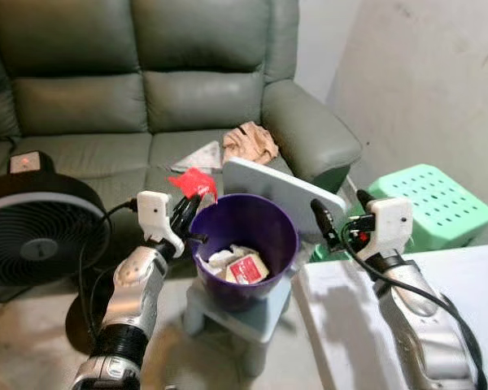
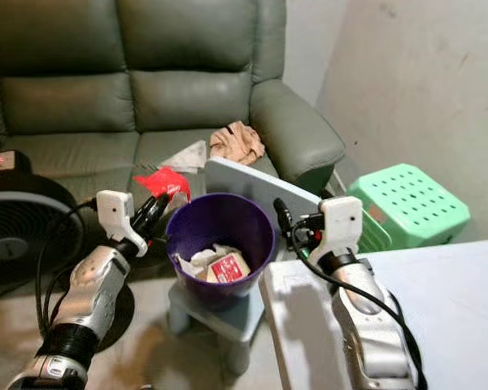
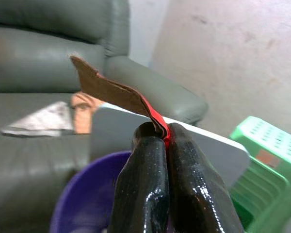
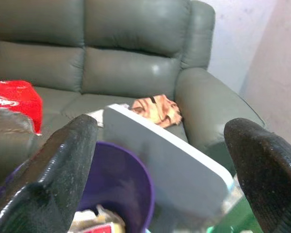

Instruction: Picking trash to rubbish bin

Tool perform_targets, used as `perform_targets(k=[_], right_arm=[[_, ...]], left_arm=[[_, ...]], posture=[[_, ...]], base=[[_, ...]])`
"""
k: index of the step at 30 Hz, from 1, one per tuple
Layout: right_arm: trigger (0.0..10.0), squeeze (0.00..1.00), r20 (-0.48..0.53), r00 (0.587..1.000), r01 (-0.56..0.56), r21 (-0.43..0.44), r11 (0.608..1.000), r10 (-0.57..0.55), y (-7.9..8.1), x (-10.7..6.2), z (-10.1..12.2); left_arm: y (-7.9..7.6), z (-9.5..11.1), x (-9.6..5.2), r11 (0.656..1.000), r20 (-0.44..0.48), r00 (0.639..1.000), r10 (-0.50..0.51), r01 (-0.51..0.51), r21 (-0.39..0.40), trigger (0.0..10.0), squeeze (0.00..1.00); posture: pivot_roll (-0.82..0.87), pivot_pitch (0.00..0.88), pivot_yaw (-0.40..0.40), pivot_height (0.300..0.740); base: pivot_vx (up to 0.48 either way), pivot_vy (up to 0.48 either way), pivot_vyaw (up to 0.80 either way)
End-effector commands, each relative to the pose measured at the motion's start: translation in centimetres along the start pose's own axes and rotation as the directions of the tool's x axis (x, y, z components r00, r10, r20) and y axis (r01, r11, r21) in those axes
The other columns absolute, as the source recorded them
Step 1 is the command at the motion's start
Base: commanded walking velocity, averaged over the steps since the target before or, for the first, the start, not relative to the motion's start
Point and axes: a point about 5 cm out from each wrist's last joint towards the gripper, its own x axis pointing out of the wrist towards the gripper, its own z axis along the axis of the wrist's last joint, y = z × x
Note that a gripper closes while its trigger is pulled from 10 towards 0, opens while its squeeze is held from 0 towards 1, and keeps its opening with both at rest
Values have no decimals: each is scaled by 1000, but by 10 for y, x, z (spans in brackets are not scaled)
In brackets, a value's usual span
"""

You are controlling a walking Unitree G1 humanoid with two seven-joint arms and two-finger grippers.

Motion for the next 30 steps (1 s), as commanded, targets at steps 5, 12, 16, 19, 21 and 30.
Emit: perform_targets(k=[5,12,16,19,21,30], right_arm=[[10000,0,-41,990,-136,-63,989,134,1,-28,15],[10000,0,-107,960,-266,-50,963,259,14,-55,23],[10000,0,-121,951,-289,-37,957,283,17,-60,27],[10000,0,-120,948,-298,-26,954,293,19,-61,30],[10000,0,-117,947,-302,-20,953,298,20,-61,31],[10000,757,-145,931,-332,40,942,335,23,-64,39]], left_arm=[[-20,6,14,993,23,993,-120,120,-9,10000,0],[-28,12,25,983,36,983,-179,180,-39,10000,0],[-29,16,28,981,43,980,-193,194,-18,10000,0],[-25,19,26,979,54,978,-202,203,-11,10000,0],[-24,19,24,979,55,978,-203,204,-9,10000,0],[-16,17,22,984,65,983,-174,175,-18,10000,0]], posture=[[-167,261,-172,715],[-225,309,-224,715],[-233,315,-235,715],[-237,315,-240,715],[-239,314,-243,715],[-219,302,-243,715]], base=[[0,0,0],[0,0,0],[0,0,0],[0,0,0],[0,0,0],[0,0,0]])
